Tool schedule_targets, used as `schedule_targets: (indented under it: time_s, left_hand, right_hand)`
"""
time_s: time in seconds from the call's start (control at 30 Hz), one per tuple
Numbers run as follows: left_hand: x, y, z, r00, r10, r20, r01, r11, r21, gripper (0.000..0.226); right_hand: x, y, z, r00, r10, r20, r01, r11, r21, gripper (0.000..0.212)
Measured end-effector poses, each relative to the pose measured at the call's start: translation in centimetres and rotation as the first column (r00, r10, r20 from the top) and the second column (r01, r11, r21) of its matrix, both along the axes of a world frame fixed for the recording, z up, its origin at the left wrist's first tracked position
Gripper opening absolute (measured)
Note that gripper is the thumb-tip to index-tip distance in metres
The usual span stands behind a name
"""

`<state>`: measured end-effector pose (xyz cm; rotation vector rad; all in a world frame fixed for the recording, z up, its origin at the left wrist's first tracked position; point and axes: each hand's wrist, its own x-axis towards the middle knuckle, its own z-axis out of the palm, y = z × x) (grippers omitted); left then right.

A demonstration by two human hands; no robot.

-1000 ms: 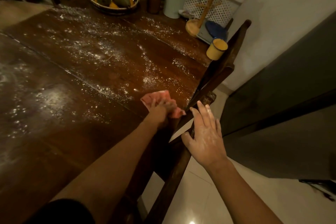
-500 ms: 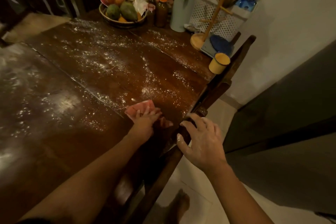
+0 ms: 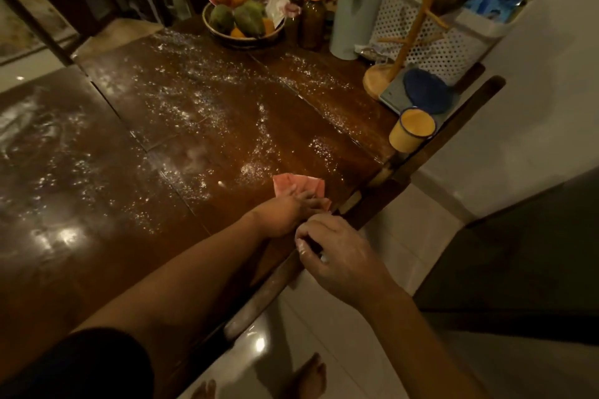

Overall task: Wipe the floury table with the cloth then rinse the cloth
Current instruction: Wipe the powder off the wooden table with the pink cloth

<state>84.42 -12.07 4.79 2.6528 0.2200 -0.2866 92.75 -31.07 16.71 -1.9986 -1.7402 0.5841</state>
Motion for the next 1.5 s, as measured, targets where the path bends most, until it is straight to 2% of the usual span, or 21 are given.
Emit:
schedule_targets:
  time_s: [0.07,0.13,0.2,0.27,0.33,0.4,0.47,0.53,0.6,0.67,0.8,0.87,1.0,1.07,1.17,1.23,1.3,1.37,1.4,1.43,1.5]
  left_hand:
    - [-1.1,0.4,0.1,0.972,0.229,0.051,-0.225,0.971,-0.082,0.043]
    - [-1.1,2.0,-0.2,0.810,0.583,0.068,-0.577,0.812,-0.086,0.044]
    - [-0.1,2.6,-0.2,0.681,0.730,0.059,-0.732,0.679,0.043,0.063]
    - [1.7,1.4,0.5,0.690,0.721,0.056,-0.723,0.685,0.089,0.065]
    - [2.9,-1.1,1.7,0.781,0.624,0.037,-0.624,0.782,-0.006,0.051]
    - [3.2,-2.5,3.4,0.907,0.421,-0.008,-0.421,0.904,-0.071,0.046]
    - [2.0,-2.4,2.7,0.962,0.269,0.042,-0.269,0.963,-0.012,0.049]
    - [1.6,-0.3,0.9,0.956,0.292,0.029,-0.291,0.956,-0.034,0.051]
    - [3.0,1.7,0.7,0.894,0.448,0.030,-0.446,0.894,-0.051,0.052]
    - [4.9,2.6,0.9,0.862,0.508,-0.001,-0.508,0.861,0.023,0.055]
    - [3.5,2.4,0.6,0.938,0.346,0.029,-0.347,0.937,0.042,0.055]
    - [0.6,3.1,-0.6,0.884,0.450,0.123,-0.455,0.891,0.011,0.053]
    - [-3.6,4.9,-1.0,0.448,0.876,0.176,-0.891,0.454,0.007,0.052]
    - [-4.7,3.6,-1.2,0.477,0.862,0.174,-0.878,0.474,0.059,0.057]
    - [-8.7,1.4,-1.3,0.755,0.639,0.148,-0.652,0.755,0.070,0.065]
    - [-13.1,2.5,-0.9,0.817,0.559,0.140,-0.566,0.824,0.014,0.060]
    - [-16.8,4.3,-0.7,0.672,0.710,0.210,-0.713,0.697,-0.076,0.055]
    - [-18.6,5.2,-0.7,0.398,0.881,0.255,-0.891,0.437,-0.121,0.055]
    - [-18.6,4.9,-0.9,0.322,0.915,0.242,-0.933,0.350,-0.080,0.057]
    - [-18.3,4.3,-1.3,0.320,0.922,0.217,-0.942,0.334,-0.031,0.059]
    - [-18.4,2.3,-2.6,0.480,0.857,0.186,-0.873,0.488,0.005,0.061]
  right_hand:
    - [0.4,-0.1,-0.2,1.000,0.010,0.013,-0.011,0.999,0.030,0.015]
    - [0.5,-0.1,0.0,0.998,0.024,0.058,-0.025,1.000,0.007,0.019]
    - [0.7,0.0,0.1,0.998,0.052,0.034,-0.051,0.998,-0.021,0.022]
    - [0.9,0.0,0.1,0.998,0.069,-0.015,-0.069,0.997,-0.019,0.025]
    - [1.3,-0.3,-0.3,0.996,0.085,-0.032,-0.085,0.996,0.001,0.022]
    - [1.6,-0.6,-0.4,0.995,0.094,-0.038,-0.093,0.996,0.014,0.019]
    - [1.8,-0.6,-0.2,0.995,0.096,-0.033,-0.095,0.995,0.027,0.018]
    - [1.9,-0.6,0.0,0.995,0.094,-0.020,-0.094,0.995,0.023,0.019]
    - [2.0,-0.6,0.0,0.994,0.104,-0.017,-0.104,0.995,0.013,0.020]
    - [2.1,-0.6,0.1,0.992,0.126,-0.028,-0.126,0.992,-0.002,0.021]
    - [2.5,-0.4,0.1,0.987,0.153,-0.042,-0.154,0.988,-0.031,0.019]
    - [2.7,-0.3,0.2,0.991,0.119,-0.065,-0.122,0.992,-0.040,0.020]
    - [3.0,1.5,0.5,0.987,0.077,-0.138,-0.096,0.985,-0.143,0.019]
    - [3.3,2.9,0.7,0.987,0.125,-0.105,-0.145,0.967,-0.209,0.018]
    - [3.8,5.1,1.1,0.964,0.230,-0.130,-0.263,0.887,-0.378,0.017]
    - [4.0,6.8,0.9,0.944,0.252,-0.213,-0.328,0.789,-0.519,0.014]
    - [4.3,9.1,0.2,0.942,0.250,-0.222,-0.334,0.722,-0.605,0.013]
    - [3.8,12.3,-0.7,0.948,0.278,-0.157,-0.316,0.750,-0.581,0.017]
    - [3.0,14.0,-1.1,0.949,0.283,-0.139,-0.312,0.782,-0.540,0.017]
    - [2.1,15.5,-1.6,0.951,0.277,-0.137,-0.307,0.811,-0.498,0.016]
    - [-0.1,18.1,-2.8,0.954,0.269,-0.129,-0.298,0.847,-0.440,0.024]
